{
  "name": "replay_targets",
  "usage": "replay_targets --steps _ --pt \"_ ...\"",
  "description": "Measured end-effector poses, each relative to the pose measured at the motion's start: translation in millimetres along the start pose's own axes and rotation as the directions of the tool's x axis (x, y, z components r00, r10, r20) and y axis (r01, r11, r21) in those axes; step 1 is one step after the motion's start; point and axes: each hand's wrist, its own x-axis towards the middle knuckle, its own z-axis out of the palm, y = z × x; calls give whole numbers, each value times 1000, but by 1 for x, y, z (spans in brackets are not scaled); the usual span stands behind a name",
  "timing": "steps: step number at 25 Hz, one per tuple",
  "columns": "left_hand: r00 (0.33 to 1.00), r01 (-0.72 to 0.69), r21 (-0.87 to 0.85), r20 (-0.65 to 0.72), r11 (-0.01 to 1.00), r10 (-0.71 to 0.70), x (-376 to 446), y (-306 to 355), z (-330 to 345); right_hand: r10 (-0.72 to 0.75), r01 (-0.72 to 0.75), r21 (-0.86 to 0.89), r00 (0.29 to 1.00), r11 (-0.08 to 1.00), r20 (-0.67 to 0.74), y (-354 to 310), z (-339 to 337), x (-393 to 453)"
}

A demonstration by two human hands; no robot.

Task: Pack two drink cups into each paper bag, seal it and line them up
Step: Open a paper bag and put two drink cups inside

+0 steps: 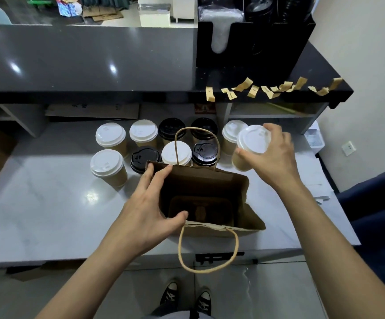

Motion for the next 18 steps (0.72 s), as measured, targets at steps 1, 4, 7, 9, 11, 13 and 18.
replay_targets --steps 1,4,7,9,11,13,18 --pt "1000 -2 -3 2 1000 2 1 0 1 -9 9 23 1000 1000 -15 -3 -8 -3" --pt "1000 -8 3 19 1000 8 4 2 2 -40 44 82 998 996 -50 -14 -33 -15" --pt "1000 -8 9 24 1000 7 7 2 2 -64 74 146 995 987 -71 -28 -58 -29" --pt "1000 -8 2 30 1000 8 9 2 1 -74 91 182 993 979 -95 -36 -73 -38" --pt "999 -10 -5 40 1000 10 10 2 1 -95 117 212 989 970 -110 -43 -86 -47" --pt "999 -10 -5 43 1000 10 11 2 1 -115 137 247 988 959 -105 -52 -97 -56" --pt "999 -13 8 50 1000 12 10 5 1 -176 163 340 984 926 7 -70 -105 -76"
